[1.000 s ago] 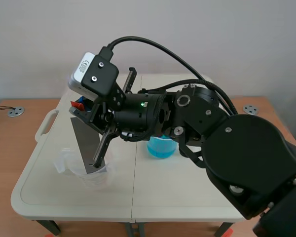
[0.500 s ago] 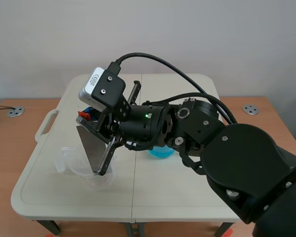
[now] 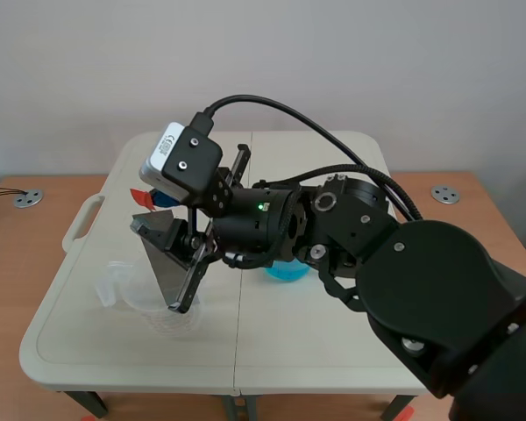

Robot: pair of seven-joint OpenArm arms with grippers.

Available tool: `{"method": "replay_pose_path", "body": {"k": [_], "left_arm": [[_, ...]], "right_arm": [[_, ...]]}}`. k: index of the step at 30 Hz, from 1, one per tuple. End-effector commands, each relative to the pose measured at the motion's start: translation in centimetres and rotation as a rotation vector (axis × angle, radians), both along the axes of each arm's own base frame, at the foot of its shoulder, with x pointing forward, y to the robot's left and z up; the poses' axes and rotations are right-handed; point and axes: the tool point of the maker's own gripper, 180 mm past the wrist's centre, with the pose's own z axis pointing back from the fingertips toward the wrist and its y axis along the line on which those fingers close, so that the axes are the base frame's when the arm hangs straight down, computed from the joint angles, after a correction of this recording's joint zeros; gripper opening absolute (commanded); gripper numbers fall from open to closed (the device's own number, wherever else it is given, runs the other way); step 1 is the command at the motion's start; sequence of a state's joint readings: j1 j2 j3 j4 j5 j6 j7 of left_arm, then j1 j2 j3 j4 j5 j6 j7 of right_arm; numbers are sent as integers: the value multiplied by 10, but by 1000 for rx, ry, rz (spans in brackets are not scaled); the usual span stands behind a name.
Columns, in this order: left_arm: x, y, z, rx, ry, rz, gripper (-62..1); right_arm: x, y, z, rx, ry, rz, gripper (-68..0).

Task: Hold the metal plate by the orange handle, dip it into the blue solution, take it out and point at it, then put the plate back in the beaker on the left.
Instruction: 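Return to the home posture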

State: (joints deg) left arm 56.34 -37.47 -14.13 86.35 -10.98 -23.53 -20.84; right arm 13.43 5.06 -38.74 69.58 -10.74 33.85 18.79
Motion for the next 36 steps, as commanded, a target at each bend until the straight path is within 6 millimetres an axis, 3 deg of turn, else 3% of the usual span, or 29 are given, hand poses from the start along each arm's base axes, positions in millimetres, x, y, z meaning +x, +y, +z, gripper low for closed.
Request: {"method": "replay_pose_path", "body": {"k": [1, 7, 9, 20, 36], "left_arm": [[4, 0, 4, -8, -21, 9, -536], [5, 0, 4, -7, -21, 9, -145], [5, 0, 4, -6, -21, 9, -74], [4, 0, 3, -4, -18, 9, -67], [5, 0, 4, -8, -22, 9, -67]], "right_arm": [[4, 5, 13, 37, -17, 3, -392], [7, 4, 15, 44, -27, -17, -253], [11, 2, 16, 48, -40, -40, -214], [16, 1, 18, 61, -34, -70, -10], [22, -6, 28, 144, 40, -113, -11]]}}
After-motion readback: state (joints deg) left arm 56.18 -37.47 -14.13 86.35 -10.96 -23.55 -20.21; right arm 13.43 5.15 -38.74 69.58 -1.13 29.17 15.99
